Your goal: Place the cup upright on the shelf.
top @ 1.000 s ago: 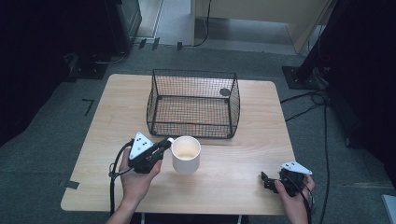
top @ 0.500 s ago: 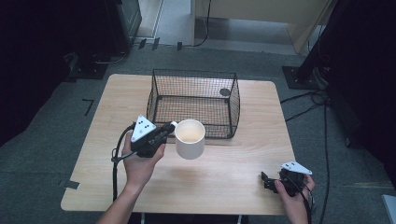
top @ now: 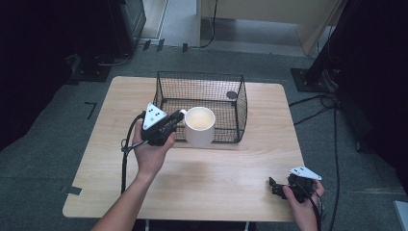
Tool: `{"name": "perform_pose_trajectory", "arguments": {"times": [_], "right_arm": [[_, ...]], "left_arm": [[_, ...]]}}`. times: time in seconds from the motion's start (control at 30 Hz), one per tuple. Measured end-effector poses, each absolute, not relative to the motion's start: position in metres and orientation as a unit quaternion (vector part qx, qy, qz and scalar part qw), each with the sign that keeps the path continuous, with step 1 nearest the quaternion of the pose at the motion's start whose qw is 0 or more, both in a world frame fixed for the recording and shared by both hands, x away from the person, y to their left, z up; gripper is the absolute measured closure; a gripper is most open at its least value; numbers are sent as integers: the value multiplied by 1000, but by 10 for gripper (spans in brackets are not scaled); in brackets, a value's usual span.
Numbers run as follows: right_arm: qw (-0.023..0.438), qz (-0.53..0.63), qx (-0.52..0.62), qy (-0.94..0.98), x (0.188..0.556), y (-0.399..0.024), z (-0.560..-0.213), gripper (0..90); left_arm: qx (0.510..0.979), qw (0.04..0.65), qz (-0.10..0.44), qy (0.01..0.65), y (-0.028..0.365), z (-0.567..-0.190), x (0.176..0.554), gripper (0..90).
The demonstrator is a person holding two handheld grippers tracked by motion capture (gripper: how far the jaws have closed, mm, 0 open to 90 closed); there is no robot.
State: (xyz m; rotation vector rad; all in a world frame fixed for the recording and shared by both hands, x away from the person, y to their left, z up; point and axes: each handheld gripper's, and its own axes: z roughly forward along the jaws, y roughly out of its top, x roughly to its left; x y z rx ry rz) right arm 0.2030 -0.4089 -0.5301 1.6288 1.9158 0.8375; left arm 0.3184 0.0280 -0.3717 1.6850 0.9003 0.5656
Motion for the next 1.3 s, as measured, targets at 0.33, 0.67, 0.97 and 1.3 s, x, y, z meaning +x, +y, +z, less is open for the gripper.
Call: {"name": "perform_pose_trajectory", "arguments": {"times": [0.33,0.67,0.97,1.3], "right_arm": [[243,307,596,701,203,-409,-530,0],[243,307,596,701,203,-409,-530,0],[243,307,596,701,203,-409,-530,0],[243,307,596,701,203,-409,-530,0]], "left_arm": [[701,536,256,395,19,-371,349,872],[701,514,272,414,5,-387,376,872],[704,499,274,425,-9,-394,400,872],[706,484,289,428,-17,-398,427,871]]}}
